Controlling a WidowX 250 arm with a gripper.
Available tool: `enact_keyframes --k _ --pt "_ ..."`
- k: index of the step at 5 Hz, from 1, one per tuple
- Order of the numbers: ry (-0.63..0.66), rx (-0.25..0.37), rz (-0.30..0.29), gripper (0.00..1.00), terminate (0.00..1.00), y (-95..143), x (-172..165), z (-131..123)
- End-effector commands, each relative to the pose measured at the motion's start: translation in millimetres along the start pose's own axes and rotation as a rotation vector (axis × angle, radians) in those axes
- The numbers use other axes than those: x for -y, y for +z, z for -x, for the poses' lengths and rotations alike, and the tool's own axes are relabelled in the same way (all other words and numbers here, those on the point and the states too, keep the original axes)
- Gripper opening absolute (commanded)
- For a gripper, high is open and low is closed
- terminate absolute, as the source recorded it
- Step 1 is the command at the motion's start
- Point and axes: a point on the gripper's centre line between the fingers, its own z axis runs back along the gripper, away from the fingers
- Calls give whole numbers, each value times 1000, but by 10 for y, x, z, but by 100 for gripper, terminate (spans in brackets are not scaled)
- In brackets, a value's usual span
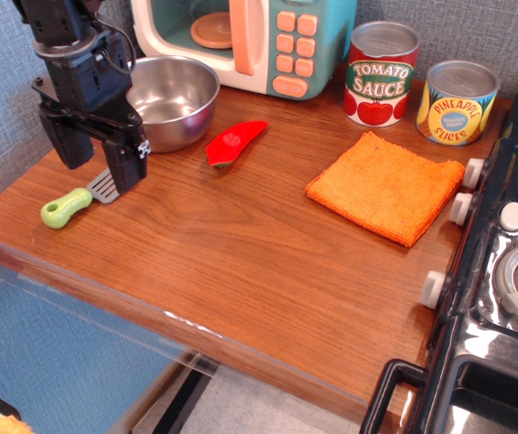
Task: Place the spatula below the silver pot
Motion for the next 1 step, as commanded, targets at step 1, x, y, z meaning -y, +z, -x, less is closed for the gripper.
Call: enact_keyframes --k 1 --pt "-4 22 -17 100 100 122 21 -23"
